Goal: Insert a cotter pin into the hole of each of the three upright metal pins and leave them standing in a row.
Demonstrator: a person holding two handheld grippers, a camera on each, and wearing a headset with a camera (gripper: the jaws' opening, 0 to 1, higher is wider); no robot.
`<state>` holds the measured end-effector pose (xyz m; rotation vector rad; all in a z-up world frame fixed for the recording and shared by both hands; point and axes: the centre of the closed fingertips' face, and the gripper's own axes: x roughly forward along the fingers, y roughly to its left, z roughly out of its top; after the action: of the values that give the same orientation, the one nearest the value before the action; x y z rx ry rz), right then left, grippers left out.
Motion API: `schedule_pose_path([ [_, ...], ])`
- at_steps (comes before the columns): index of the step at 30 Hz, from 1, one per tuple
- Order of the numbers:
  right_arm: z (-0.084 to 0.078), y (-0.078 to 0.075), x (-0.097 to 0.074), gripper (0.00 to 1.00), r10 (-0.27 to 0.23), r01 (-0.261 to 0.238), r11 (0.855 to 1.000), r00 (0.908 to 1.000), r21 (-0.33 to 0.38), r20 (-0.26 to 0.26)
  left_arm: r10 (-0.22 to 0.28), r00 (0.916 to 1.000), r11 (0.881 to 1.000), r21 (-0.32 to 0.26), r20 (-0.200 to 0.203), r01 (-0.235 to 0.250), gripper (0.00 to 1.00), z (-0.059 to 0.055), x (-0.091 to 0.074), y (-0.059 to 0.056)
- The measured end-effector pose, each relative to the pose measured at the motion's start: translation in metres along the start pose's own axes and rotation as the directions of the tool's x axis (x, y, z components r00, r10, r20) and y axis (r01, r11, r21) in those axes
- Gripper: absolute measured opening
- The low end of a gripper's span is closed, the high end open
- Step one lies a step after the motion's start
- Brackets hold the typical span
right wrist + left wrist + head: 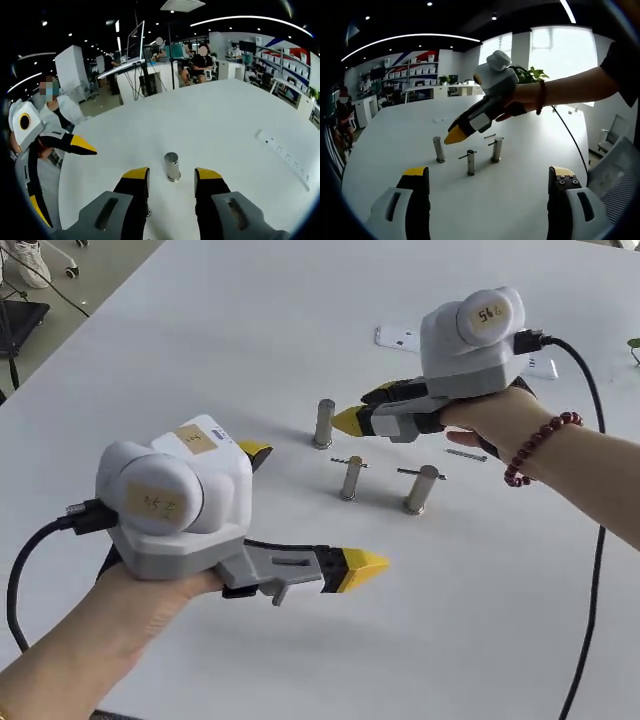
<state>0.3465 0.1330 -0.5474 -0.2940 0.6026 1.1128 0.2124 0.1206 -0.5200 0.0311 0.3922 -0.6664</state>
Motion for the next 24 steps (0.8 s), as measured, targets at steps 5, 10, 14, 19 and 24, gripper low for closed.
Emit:
schedule_pose_path([
  [5, 0.007, 0.005, 0.014, 0.31, 0.013, -0.013, 1.0, 0.9998, 0.01, 0.013, 0.006, 1.0, 1.0, -0.013, 0.002, -0.006, 0.99, -0.001, 0.0, 0.002],
  [10, 0.01, 0.006, 0.026, 0.26, 0.011, -0.011, 1.0, 0.9995, 0.005, 0.03, 0.003, 1.0, 1.0, -0.017, 0.002, -0.003, 0.99, -0.001, 0.001, 0.001],
  [14, 0.009, 0.007, 0.033, 0.24, 0.012, -0.011, 1.0, 0.9996, -0.012, 0.024, 0.007, 1.0, 1.0, -0.025, 0.003, -0.007, 0.98, -0.001, 0.001, 0.002],
  [19, 0.01, 0.007, 0.039, 0.18, -0.01, 0.01, 1.0, 0.9996, -0.02, 0.028, 0.009, 1.0, 1.0, -0.026, 0.002, -0.009, 0.97, -0.002, 0.001, 0.003],
  [24, 0.007, 0.001, 0.041, 0.1, -0.036, 0.037, 0.999, 0.9989, -0.013, 0.029, 0.01, 1.0, 1.0, -0.023, 0.0, -0.01, 0.96, -0.002, 0.001, 0.003],
])
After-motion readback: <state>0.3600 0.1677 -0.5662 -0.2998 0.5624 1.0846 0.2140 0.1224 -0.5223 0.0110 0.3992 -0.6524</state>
